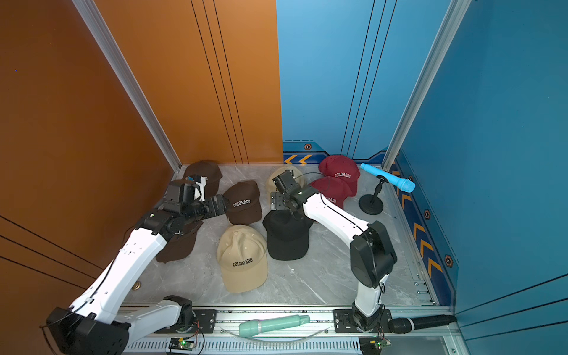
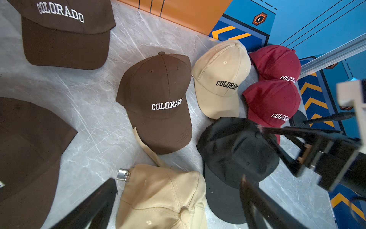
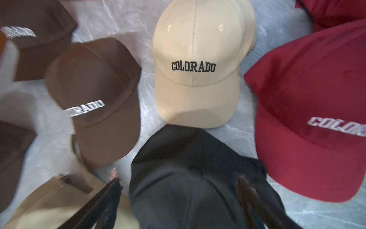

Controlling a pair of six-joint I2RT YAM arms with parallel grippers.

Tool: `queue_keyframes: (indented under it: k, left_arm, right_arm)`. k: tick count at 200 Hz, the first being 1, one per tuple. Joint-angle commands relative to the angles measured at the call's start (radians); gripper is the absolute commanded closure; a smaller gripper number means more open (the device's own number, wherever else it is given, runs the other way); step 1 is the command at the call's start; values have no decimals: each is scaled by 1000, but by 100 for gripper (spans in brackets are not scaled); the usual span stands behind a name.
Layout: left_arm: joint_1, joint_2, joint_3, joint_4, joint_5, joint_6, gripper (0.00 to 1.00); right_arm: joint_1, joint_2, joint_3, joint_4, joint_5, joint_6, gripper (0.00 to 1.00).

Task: Stack the baseball caps by color
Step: Place the baseball cap on the baseball cap.

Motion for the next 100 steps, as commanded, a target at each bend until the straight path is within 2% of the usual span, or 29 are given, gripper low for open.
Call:
queue_keyframes:
  k: [1, 39, 69, 100]
  left_arm:
    - [15, -31, -21, -2, -12, 20, 2]
    - [33, -72, -41, -1, -7, 36, 2]
    - [50, -94, -65, -1, 9, 38, 2]
    - [59, -103, -79, 0, 25, 38, 2]
  right_arm:
    - [20, 107, 93, -15, 87, -41, 8]
    - [75, 196, 163, -79, 115, -48, 9]
    - [95, 171, 107, -116, 118, -55, 11]
    - [115, 80, -7, -140, 156, -60, 11]
